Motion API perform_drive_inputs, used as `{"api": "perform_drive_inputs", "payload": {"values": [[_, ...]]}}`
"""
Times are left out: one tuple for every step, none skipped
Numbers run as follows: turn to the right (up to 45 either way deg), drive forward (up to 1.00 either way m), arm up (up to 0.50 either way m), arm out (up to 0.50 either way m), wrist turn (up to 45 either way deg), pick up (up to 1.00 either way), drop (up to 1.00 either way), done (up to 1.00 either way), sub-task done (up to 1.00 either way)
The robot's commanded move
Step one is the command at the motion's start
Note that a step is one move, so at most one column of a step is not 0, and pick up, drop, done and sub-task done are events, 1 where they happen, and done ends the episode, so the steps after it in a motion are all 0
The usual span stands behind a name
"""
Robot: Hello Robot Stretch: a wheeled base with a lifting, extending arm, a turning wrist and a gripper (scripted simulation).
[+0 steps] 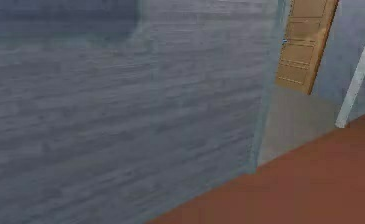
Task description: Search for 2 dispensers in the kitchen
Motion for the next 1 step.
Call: {"api": "perform_drive_inputs", "payload": {"values": [[-21.0,0.0,0.0,0.0,0.0,0.0,0.0,0.0,0.0]]}}
